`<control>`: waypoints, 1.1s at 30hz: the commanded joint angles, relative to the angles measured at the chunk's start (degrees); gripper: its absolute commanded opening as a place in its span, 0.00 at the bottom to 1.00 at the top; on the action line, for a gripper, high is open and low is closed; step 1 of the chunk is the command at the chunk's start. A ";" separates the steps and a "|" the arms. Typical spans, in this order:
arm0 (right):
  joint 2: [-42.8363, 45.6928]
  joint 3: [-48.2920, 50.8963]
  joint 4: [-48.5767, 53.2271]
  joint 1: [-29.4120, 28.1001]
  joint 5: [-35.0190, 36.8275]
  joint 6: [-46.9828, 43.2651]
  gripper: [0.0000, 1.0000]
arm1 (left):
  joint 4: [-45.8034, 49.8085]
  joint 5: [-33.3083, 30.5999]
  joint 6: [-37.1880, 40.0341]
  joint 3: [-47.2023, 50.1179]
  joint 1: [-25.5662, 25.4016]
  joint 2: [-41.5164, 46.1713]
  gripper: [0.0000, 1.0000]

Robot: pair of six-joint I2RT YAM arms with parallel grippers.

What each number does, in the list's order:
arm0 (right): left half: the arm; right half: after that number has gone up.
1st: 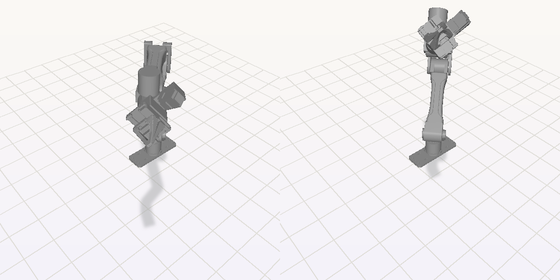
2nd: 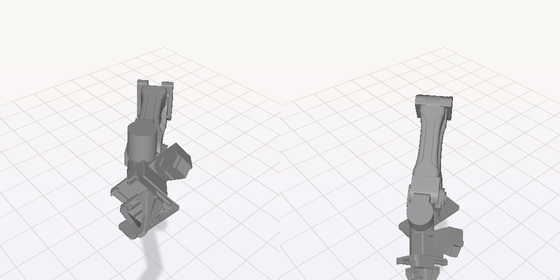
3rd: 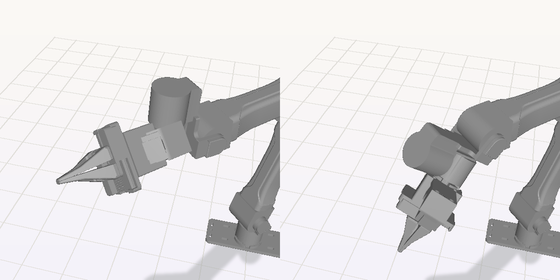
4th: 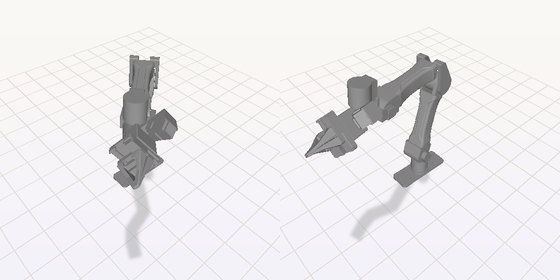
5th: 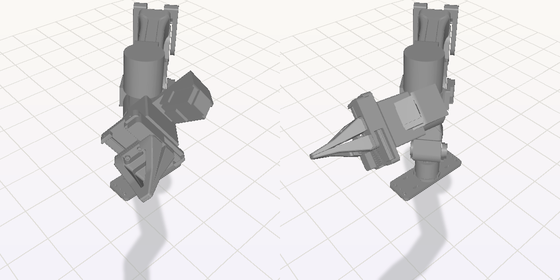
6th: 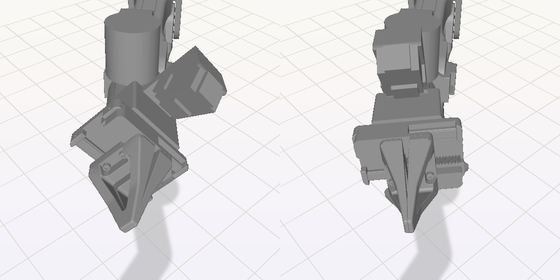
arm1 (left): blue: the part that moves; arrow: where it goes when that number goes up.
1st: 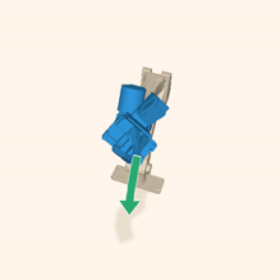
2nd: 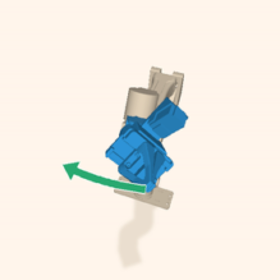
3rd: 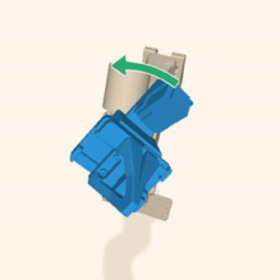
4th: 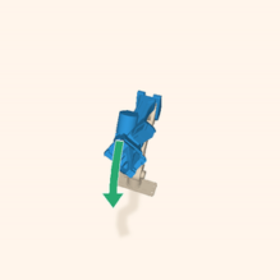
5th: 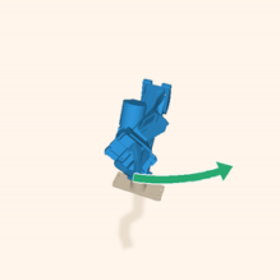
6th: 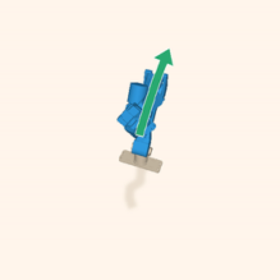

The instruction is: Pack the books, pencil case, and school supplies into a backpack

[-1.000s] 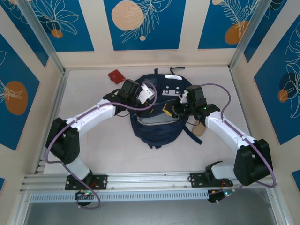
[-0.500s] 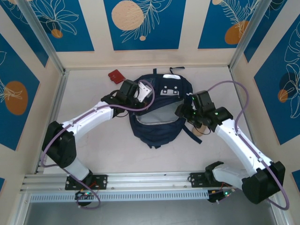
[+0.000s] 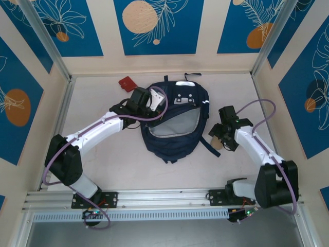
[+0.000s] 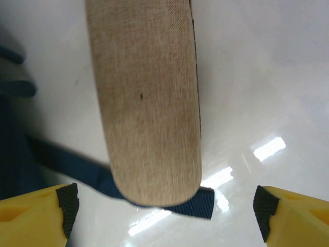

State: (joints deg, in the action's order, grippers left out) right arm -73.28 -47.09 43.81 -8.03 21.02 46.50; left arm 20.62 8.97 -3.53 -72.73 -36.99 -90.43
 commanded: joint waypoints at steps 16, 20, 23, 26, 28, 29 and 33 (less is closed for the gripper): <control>-16.20 -3.46 -8.39 3.08 -5.72 -3.03 0.83 | -1.28 1.65 -4.93 0.11 0.85 2.81 0.00; -15.55 -3.22 -7.98 3.04 -5.29 -3.22 0.67 | -0.98 1.75 -5.38 0.09 0.83 2.90 0.00; -14.40 -3.12 -7.23 3.00 -4.70 -3.53 0.57 | -1.08 1.93 -5.82 0.37 0.85 3.08 0.00; -11.48 -2.81 -5.92 2.86 -3.86 -3.60 0.53 | -1.01 1.84 -6.17 0.32 0.87 3.11 0.00; -8.19 -2.57 -4.86 2.76 -4.67 -3.96 0.52 | -0.80 1.84 -6.44 0.13 0.82 3.05 0.00; -6.59 -2.60 -4.56 2.61 -5.51 -4.25 0.52 | -0.78 1.84 -6.62 0.00 0.87 2.98 0.00; -0.10 -3.61 -3.01 1.63 -13.19 -4.61 0.50 | -1.00 1.65 -7.83 -1.13 0.86 1.87 0.00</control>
State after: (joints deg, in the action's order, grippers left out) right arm -77.36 -49.19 38.24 -5.63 13.47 42.76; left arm 20.45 10.48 -8.10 -72.51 -36.99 -90.39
